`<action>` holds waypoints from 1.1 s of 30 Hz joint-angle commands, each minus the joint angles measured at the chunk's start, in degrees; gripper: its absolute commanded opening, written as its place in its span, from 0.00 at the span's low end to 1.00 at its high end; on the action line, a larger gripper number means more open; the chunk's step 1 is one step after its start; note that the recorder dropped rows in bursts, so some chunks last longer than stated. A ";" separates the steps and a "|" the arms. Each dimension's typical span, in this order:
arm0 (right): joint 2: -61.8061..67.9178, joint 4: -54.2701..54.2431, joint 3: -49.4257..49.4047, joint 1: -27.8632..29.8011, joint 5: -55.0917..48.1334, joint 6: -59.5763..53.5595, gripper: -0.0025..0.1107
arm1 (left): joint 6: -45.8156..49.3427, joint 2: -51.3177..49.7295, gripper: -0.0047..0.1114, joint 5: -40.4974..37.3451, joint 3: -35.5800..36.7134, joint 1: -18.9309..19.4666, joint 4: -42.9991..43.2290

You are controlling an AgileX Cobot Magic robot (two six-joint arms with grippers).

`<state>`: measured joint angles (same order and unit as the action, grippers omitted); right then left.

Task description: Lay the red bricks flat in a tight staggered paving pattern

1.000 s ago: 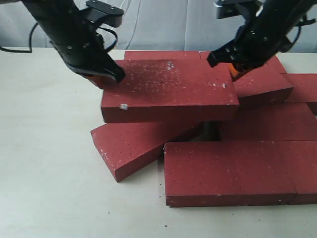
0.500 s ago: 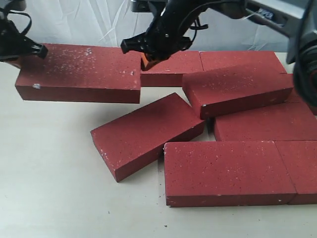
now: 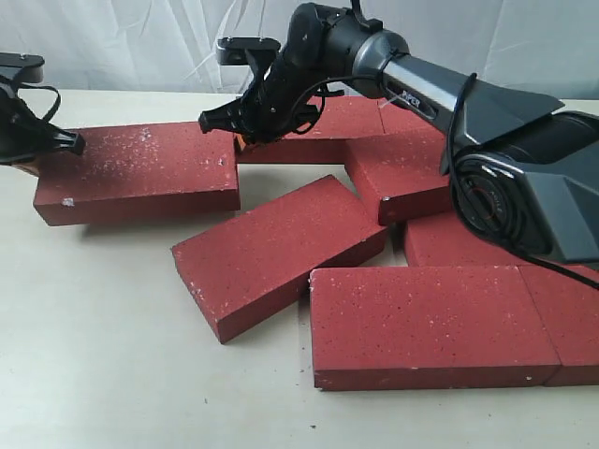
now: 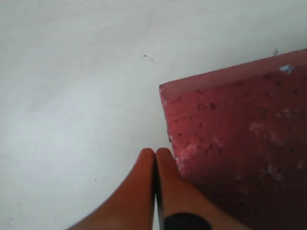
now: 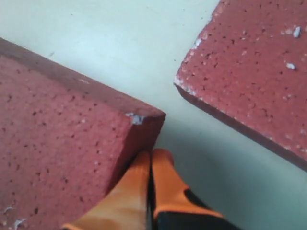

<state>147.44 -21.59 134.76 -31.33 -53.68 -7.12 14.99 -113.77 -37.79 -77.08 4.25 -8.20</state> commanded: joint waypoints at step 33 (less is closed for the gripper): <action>-23.24 20.42 -21.65 -1.36 -5.41 0.14 0.01 | 1.89 13.84 0.04 6.91 6.94 -2.84 -0.09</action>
<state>130.29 -2.08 120.61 -32.86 -63.38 -5.45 16.49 -102.05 -32.48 -71.48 3.57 -7.67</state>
